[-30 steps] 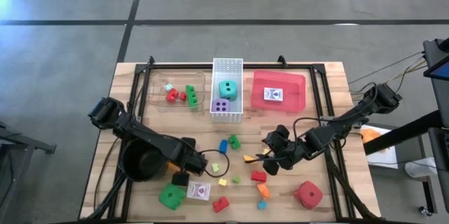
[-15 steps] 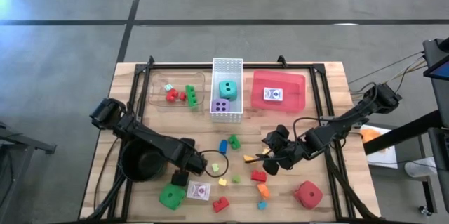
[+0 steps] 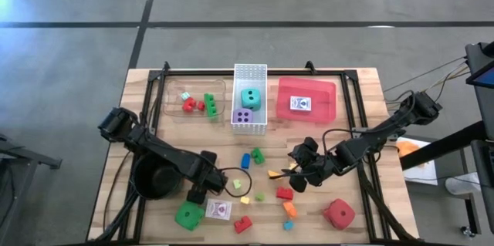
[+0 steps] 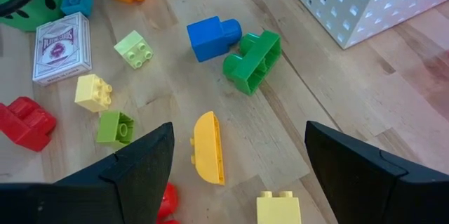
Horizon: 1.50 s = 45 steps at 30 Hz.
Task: Pick & Place Toys
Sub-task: Put the orange game piece into the transparent bin
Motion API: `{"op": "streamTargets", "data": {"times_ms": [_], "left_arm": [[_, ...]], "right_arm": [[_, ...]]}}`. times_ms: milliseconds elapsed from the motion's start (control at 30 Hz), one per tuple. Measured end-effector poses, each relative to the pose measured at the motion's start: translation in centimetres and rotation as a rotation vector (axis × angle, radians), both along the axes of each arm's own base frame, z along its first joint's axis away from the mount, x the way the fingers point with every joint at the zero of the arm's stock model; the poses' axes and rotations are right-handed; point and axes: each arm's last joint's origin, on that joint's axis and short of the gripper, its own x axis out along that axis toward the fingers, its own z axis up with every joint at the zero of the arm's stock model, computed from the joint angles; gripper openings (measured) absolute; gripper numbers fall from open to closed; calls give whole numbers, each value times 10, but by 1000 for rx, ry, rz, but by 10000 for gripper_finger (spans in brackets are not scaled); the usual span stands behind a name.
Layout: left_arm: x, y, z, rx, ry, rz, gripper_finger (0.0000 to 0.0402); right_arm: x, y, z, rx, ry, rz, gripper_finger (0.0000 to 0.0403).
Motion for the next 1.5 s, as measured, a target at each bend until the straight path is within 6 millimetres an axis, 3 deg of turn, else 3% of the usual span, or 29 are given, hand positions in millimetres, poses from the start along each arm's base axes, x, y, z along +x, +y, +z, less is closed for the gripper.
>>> {"op": "streamTargets", "data": {"times_ms": [400, 733, 867, 1200, 1500], "left_arm": [[3, 4, 1, 140, -73, -35, 183], [8, 12, 1, 148, -82, -14, 182], [12, 22, 1, 135, -74, 48, 207], [17, 37, 0, 123, -65, 99, 314], [22, 38, 11, 107, -53, 103, 356]], "right_arm": [[0, 0, 0, 1, -1, 0, 309], [0, 0, 0, 2, -3, 0, 309], [0, 0, 0, 2, -3, 0, 309], [0, 0, 0, 1, -3, 0, 309], [0, 0, 0, -1, -2, 3, 309]]}}
